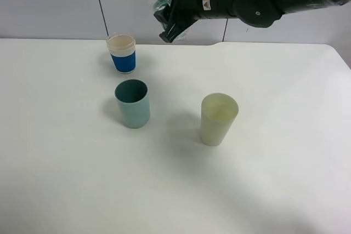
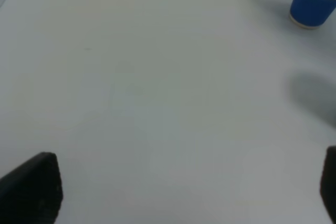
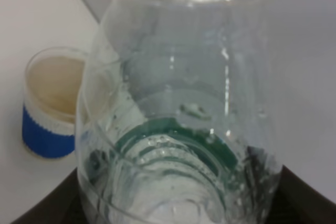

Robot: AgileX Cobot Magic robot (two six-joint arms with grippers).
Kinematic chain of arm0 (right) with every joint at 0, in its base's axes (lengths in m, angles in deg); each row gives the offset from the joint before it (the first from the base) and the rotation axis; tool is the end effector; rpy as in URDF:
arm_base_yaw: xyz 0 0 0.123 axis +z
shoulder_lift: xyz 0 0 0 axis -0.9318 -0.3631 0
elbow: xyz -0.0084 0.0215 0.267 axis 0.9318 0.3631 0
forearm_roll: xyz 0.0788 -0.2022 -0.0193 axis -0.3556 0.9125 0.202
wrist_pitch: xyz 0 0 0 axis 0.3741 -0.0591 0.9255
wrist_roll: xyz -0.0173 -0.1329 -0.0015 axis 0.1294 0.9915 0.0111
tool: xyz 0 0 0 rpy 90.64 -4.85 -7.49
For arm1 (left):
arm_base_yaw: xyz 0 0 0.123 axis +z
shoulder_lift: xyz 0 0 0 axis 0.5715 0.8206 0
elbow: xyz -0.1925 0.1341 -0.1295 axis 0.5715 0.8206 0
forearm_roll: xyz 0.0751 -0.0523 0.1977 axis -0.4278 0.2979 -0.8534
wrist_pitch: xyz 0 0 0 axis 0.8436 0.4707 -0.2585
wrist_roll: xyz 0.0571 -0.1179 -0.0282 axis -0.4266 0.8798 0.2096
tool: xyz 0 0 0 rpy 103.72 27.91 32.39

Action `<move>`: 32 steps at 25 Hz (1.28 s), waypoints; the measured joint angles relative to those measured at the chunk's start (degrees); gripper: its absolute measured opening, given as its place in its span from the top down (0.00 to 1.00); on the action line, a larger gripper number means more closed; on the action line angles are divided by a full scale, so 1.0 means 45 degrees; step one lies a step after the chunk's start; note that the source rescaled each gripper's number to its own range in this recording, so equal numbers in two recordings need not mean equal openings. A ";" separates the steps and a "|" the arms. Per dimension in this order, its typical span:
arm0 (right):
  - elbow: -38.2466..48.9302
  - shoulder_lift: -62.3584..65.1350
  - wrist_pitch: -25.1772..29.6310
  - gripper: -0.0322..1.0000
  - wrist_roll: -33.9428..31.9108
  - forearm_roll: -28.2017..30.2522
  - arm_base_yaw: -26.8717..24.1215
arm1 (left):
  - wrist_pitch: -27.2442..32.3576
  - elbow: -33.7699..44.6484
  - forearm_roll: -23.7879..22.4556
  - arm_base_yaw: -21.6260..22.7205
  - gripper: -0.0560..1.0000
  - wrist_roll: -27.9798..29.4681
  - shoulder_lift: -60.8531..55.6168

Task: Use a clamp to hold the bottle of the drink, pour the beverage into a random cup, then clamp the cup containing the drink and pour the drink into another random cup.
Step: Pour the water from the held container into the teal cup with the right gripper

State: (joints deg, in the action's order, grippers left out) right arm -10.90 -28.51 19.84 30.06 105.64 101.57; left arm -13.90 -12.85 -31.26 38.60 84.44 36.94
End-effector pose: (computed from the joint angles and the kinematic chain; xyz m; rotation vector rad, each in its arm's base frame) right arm 0.3561 0.2469 0.2381 -1.1629 1.5344 0.0513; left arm 0.0188 0.0043 0.2444 -0.2038 2.0176 -0.0119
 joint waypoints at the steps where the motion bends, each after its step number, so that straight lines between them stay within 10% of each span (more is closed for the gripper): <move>1: 0.0000 0.0000 0.0188 0.97 0.0074 0.0261 0.0071 | 0.0000 0.0000 0.0000 0.0000 0.00 0.0000 0.0000; 32: -0.0127 -0.0780 0.2798 0.97 0.6648 0.3011 0.1762 | 0.0000 0.0000 0.0000 0.0000 0.00 0.0000 0.0000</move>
State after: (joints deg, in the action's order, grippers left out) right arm -11.47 -32.02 32.43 59.97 119.19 109.50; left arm -13.90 -12.85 -31.26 38.60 84.44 36.94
